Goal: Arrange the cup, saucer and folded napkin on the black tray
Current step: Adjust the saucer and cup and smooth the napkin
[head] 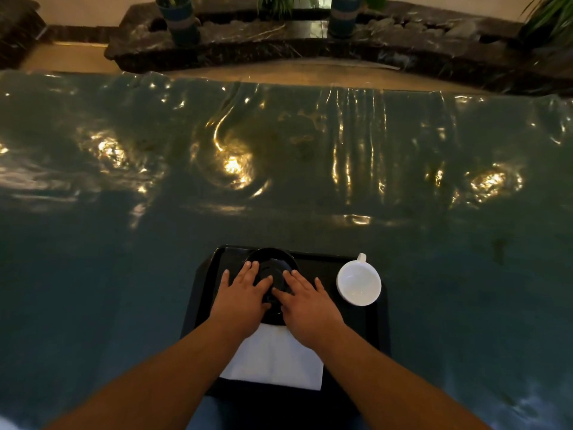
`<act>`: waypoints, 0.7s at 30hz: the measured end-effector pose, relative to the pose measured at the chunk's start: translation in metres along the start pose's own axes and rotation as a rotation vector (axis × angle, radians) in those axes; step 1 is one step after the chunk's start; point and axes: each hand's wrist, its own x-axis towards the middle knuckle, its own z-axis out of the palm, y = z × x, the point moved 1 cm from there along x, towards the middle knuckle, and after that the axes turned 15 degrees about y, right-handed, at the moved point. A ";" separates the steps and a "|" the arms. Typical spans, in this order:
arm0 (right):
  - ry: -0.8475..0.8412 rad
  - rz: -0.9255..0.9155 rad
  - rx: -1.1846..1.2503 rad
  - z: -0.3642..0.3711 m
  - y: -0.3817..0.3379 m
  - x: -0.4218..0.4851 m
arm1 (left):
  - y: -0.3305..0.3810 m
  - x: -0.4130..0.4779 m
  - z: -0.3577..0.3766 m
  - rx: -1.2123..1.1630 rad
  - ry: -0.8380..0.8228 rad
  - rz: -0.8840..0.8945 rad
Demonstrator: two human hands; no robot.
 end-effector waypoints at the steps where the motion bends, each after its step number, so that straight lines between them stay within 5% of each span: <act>1: 0.006 0.001 0.001 0.000 0.002 -0.001 | 0.001 0.000 0.000 -0.003 -0.002 0.001; 21: 0.016 0.022 0.003 -0.008 0.018 -0.015 | 0.031 0.006 -0.005 0.020 0.004 0.035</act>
